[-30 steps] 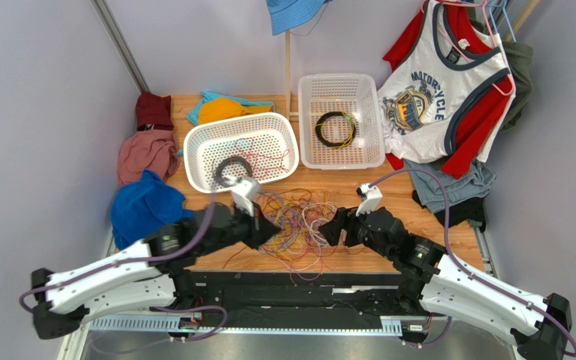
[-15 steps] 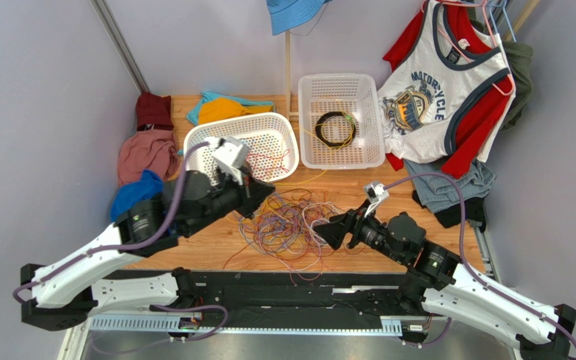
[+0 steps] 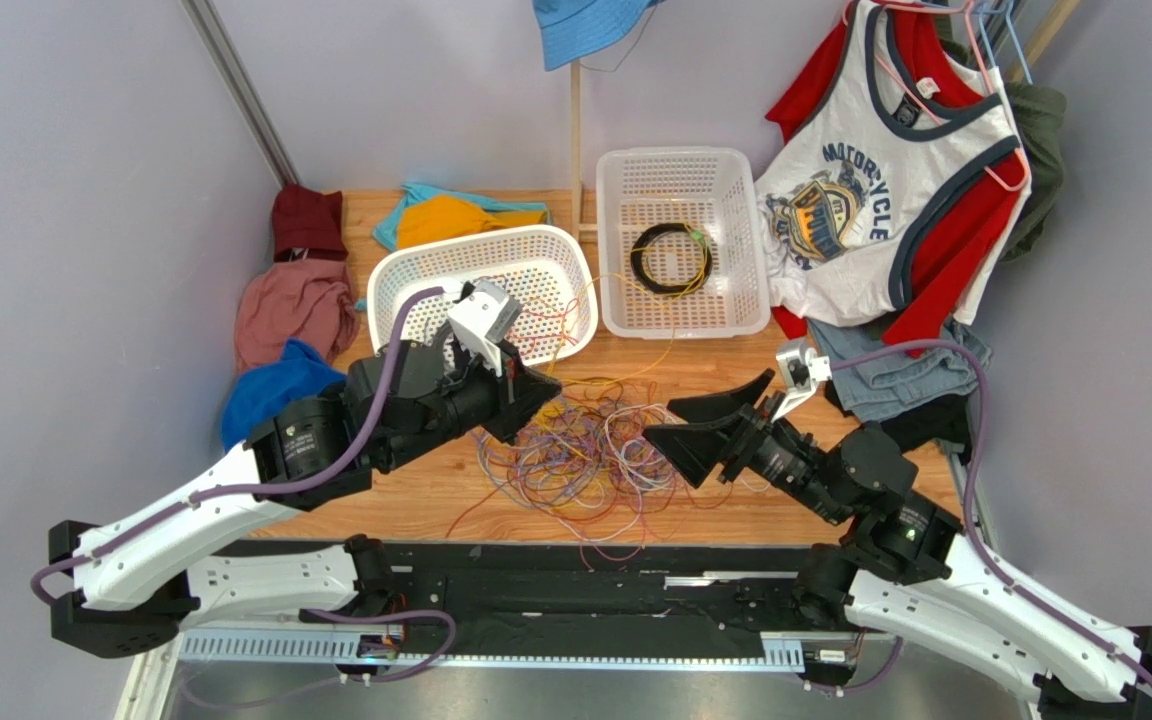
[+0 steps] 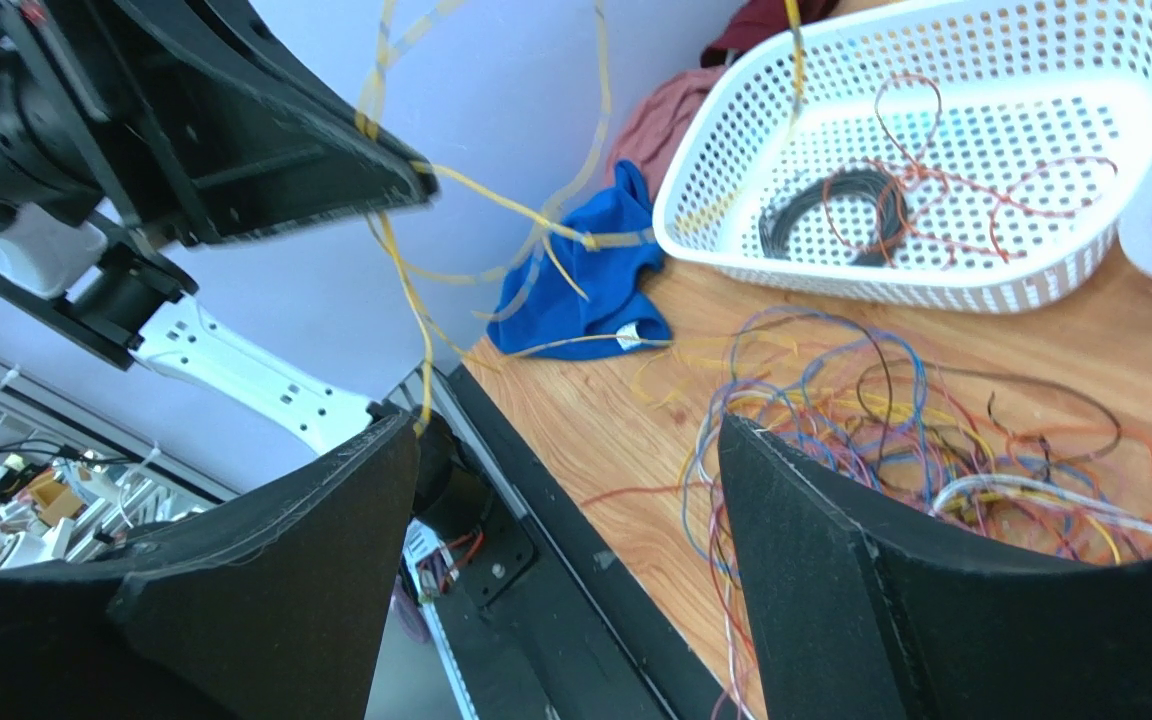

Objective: Untangle the cables

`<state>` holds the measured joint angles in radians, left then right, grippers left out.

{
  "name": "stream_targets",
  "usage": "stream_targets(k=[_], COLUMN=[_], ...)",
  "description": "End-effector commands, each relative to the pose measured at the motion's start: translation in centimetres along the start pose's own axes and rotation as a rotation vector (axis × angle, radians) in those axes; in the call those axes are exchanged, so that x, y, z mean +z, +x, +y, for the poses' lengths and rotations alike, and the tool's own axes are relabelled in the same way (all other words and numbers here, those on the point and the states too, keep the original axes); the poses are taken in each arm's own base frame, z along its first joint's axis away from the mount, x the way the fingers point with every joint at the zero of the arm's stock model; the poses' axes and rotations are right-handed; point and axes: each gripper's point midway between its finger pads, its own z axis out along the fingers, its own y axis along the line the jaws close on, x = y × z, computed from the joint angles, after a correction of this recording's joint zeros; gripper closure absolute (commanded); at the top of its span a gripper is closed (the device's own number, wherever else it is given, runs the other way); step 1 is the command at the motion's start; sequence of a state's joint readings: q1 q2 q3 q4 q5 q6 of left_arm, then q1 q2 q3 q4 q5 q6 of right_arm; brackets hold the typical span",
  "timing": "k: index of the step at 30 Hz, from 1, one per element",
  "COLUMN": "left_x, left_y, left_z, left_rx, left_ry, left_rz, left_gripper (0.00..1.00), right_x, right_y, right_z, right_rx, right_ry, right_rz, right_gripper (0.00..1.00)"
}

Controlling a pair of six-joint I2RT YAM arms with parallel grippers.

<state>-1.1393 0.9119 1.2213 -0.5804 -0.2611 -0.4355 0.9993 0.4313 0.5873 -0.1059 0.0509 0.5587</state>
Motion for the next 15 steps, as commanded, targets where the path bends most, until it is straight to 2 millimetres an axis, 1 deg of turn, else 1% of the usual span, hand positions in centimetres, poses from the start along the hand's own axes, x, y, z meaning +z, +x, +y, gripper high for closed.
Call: stream_targets(k=[1, 2, 4, 8, 9, 10, 11, 13, 15], left_x=[0.6, 0.6, 1.0, 1.3, 1.3, 1.4, 1.4, 1.4, 1.5], left_y=[0.3, 0.5, 1.0, 2.1, 2.1, 2.2, 2.4, 2.5, 2.8], left_z=[-1.4, -1.5, -1.7, -2.1, -2.2, -2.3, -2.2, -2.3, -2.3], left_rx=[-0.003, -0.003, -0.005, -0.008, -0.011, -0.013, -0.012, -0.014, -0.016], left_ry=[0.072, 0.082, 0.089, 0.116, 0.12, 0.125, 0.126, 0.132, 0.133], left_rz=[-0.001, 0.008, 0.023, 0.051, 0.049, 0.053, 0.059, 0.06, 0.065], left_gripper=[1.0, 1.0, 1.0, 1.0, 1.0, 1.0, 1.0, 1.0, 1.0], right_x=[1.2, 1.7, 2.3, 4.5, 4.9, 5.6, 5.9, 6.4, 6.8], right_y=[-2.8, -3.9, -4.7, -4.8, -4.7, -4.3, -4.7, -4.6, -5.2], right_z=[2.3, 3.1, 3.6, 3.8, 4.0, 3.8, 4.1, 4.4, 4.9], right_rx=[-0.023, -0.019, -0.018, -0.027, -0.027, -0.027, -0.017, -0.012, -0.003], right_ry=[-0.064, -0.092, -0.098, -0.085, -0.093, -0.087, -0.096, -0.111, -0.126], right_rz=[-0.067, -0.108, -0.128, -0.104, -0.097, -0.083, -0.097, -0.094, -0.115], right_gripper=[0.23, 0.23, 0.23, 0.22, 0.22, 0.22, 0.22, 0.22, 0.22])
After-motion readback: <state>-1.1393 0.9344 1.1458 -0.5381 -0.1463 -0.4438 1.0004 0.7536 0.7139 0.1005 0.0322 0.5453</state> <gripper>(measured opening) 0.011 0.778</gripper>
